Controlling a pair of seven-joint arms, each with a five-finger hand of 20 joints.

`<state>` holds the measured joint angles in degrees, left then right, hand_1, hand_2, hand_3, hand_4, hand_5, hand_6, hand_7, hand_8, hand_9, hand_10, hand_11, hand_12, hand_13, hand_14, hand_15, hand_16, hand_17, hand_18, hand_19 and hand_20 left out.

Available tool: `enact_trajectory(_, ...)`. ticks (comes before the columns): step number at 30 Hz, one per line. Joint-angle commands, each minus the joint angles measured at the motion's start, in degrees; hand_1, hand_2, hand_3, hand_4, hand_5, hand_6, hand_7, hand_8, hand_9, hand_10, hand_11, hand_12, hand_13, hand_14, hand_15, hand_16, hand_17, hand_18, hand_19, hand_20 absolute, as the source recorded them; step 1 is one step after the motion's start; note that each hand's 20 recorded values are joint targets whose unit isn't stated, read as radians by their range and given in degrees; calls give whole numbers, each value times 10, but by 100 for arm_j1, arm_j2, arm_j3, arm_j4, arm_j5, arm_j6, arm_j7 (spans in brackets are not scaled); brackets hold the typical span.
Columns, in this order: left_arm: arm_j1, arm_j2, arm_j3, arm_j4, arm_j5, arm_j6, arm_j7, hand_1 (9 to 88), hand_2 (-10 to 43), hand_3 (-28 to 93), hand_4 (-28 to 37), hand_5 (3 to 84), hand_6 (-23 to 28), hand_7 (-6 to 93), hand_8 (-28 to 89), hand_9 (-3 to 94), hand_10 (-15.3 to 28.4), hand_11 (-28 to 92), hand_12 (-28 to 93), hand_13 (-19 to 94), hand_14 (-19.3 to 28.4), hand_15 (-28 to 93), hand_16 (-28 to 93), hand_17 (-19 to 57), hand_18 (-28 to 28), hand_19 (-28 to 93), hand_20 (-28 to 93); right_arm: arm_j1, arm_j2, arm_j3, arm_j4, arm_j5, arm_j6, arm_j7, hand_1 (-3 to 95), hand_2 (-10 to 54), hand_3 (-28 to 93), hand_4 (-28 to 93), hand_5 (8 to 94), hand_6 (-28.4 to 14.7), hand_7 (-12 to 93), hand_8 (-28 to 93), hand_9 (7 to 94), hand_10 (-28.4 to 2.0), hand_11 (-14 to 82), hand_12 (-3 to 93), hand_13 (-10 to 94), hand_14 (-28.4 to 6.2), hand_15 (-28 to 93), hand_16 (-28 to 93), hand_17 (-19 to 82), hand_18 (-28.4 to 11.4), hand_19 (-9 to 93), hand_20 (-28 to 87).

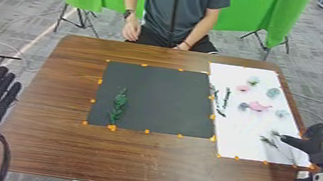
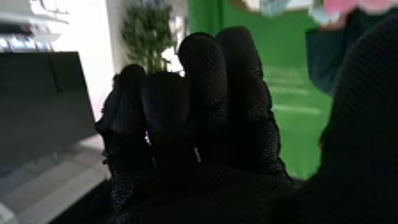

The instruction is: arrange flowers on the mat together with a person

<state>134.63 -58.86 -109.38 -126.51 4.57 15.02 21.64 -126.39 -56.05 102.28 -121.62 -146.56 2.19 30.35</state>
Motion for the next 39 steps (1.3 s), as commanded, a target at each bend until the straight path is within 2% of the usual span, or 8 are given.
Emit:
enact_trajectory(1, 61, -60, -16, 38, 148, -94, -88, 268, 81, 697, -283, 274, 48, 139, -141, 297, 122, 158, 12, 209, 85, 117, -83, -29, 87, 187, 81, 204, 63, -106, 130, 116, -663, 165, 528, -95, 158, -195, 693, -7, 213, -144, 641, -135, 491, 367, 541, -160, 735, 530, 300, -222, 797, 499)
enact_trajectory(8, 48, -55, 2, 40, 163, -96, -146, 269, 82, 694, -283, 285, 47, 139, -135, 302, 123, 158, 18, 218, 92, 128, -81, -29, 93, 196, 81, 288, 87, -249, 299, 153, -696, 474, 505, -95, 257, -250, 692, -7, 216, -140, 639, -134, 496, 373, 543, -161, 739, 541, 301, -224, 800, 505)
enact_trajectory(22, 34, -53, 58, 32, 134, -45, -235, 269, 90, 692, -283, 296, 51, 136, -131, 304, 125, 160, 27, 222, 104, 141, -73, -37, 104, 217, 85, 348, -39, -273, 437, 1037, -921, 368, 371, -95, 681, -282, 701, 9, 293, -152, 656, -123, 536, 392, 564, -154, 747, 554, 310, -223, 805, 496)
enact_trajectory(24, 8, -52, 73, 41, 139, -38, -254, 270, 91, 691, -283, 297, 52, 136, -130, 302, 126, 162, 29, 221, 108, 149, -68, -39, 106, 221, 87, 391, -23, -339, 451, 990, -935, 387, 375, -95, 698, -282, 698, 6, 313, -117, 656, -124, 537, 388, 565, -153, 748, 551, 310, -222, 806, 493)
enact_trajectory(26, -7, -44, 92, 43, 132, -28, -258, 270, 94, 692, -283, 299, 52, 136, -130, 302, 126, 162, 30, 221, 110, 151, -67, -40, 108, 222, 87, 422, -14, -388, 470, 996, -906, 445, 401, -95, 692, -280, 694, -2, 349, -5, 659, -122, 542, 386, 569, -152, 750, 546, 313, -222, 808, 490)
enact_trajectory(28, 1, -46, 95, 39, 145, -44, -278, 269, 96, 692, -283, 301, 53, 135, -129, 301, 127, 162, 31, 221, 113, 154, -65, -41, 109, 226, 88, 446, -19, -415, 482, 1049, -908, 496, 458, -95, 665, -268, 678, -4, 419, 50, 667, -118, 530, 423, 576, -151, 752, 543, 319, -223, 814, 488)
enact_trajectory(32, 4, -45, 90, 41, 132, -54, -297, 267, 98, 693, -283, 304, 54, 135, -128, 300, 128, 163, 32, 220, 122, 166, -58, -43, 111, 229, 88, 491, -28, -492, 547, 1009, -861, 585, 490, -95, 676, -256, 670, 2, 466, 85, 686, -107, 485, 503, 587, -148, 753, 545, 327, -221, 821, 484)
enact_trajectory(39, -1, -32, 94, 41, 118, -54, -302, 267, 102, 693, -283, 310, 55, 134, -126, 299, 129, 166, 35, 219, 127, 175, -55, -46, 113, 234, 88, 487, -18, -568, 531, 1059, -671, 817, 523, -95, 699, -253, 668, 8, 501, 113, 705, -96, 450, 570, 609, -147, 758, 547, 340, -223, 832, 482)
